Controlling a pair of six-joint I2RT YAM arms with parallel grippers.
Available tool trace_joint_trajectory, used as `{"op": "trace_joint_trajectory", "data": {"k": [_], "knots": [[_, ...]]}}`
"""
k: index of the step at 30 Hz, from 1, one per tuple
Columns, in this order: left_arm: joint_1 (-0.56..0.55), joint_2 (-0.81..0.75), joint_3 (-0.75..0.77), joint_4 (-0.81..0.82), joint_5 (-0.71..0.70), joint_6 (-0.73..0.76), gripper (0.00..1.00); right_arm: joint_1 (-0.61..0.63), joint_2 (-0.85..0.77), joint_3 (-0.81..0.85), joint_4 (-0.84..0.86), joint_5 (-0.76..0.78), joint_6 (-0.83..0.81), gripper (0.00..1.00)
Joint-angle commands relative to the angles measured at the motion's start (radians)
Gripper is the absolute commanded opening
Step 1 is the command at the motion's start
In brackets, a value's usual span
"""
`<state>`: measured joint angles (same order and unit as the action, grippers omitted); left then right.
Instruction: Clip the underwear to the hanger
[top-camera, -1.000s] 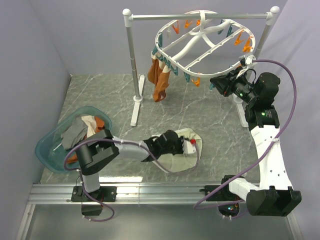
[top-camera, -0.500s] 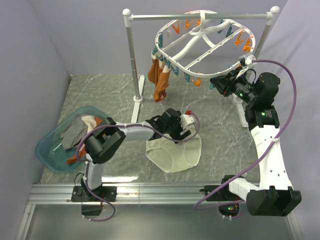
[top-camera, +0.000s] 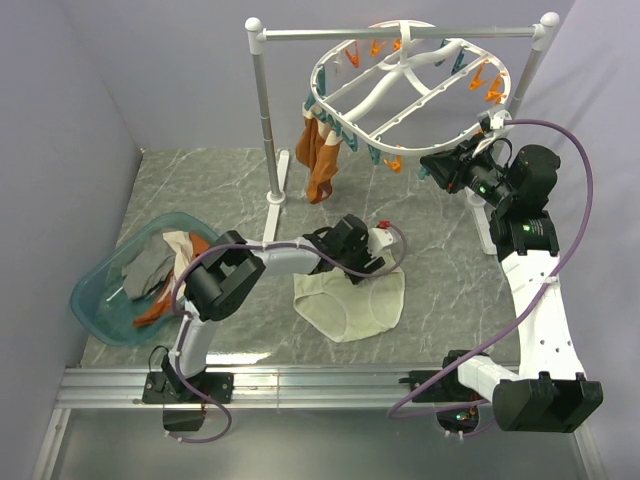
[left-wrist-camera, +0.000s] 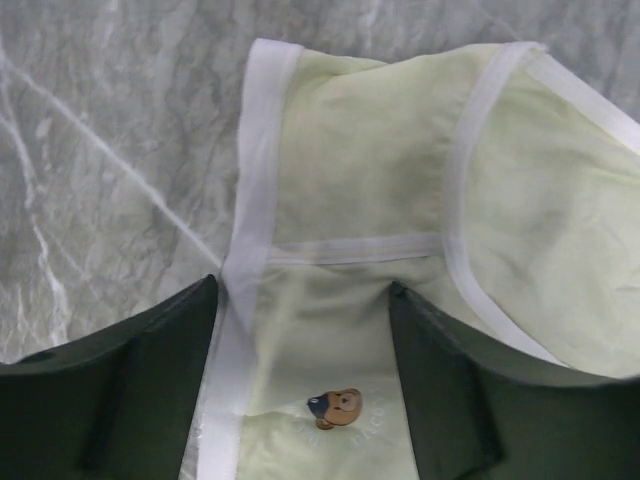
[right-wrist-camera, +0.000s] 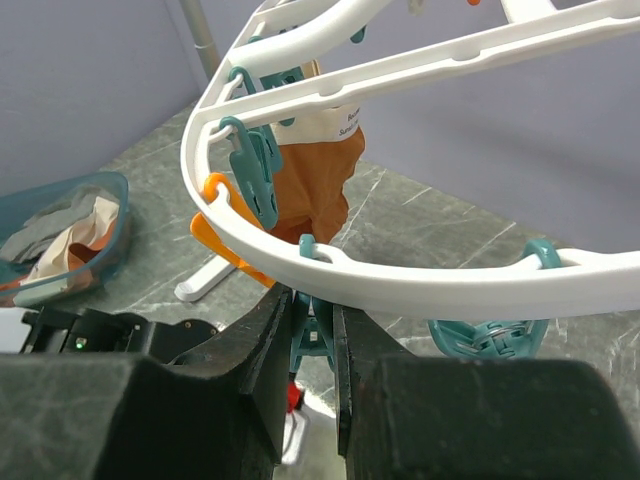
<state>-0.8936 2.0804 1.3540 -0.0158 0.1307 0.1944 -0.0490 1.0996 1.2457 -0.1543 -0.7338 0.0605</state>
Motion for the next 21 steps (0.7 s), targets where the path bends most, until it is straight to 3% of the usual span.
{"op": "trace_joint_trajectory", "data": {"k": [1,8,11,12,21], "knots": [[-0.036,0.046,0.007,-0.128,-0.022,0.068,0.72,0.000,-0.009,0.049,-0.002,-0.004,-0.011,0.00],[-0.053,0.066,-0.007,-0.242,0.073,0.100,0.34,0.000,-0.010,0.049,-0.004,-0.004,-0.011,0.00],[-0.047,0.047,-0.023,-0.233,0.095,0.112,0.15,-0.002,-0.014,0.047,-0.005,-0.003,-0.014,0.00],[-0.047,0.026,-0.029,-0.207,0.090,0.117,0.04,0.000,-0.015,0.049,-0.007,-0.003,-0.016,0.00],[-0.079,-0.270,-0.262,0.160,-0.104,0.310,0.00,-0.002,-0.023,0.035,-0.002,-0.004,-0.002,0.00]]}}
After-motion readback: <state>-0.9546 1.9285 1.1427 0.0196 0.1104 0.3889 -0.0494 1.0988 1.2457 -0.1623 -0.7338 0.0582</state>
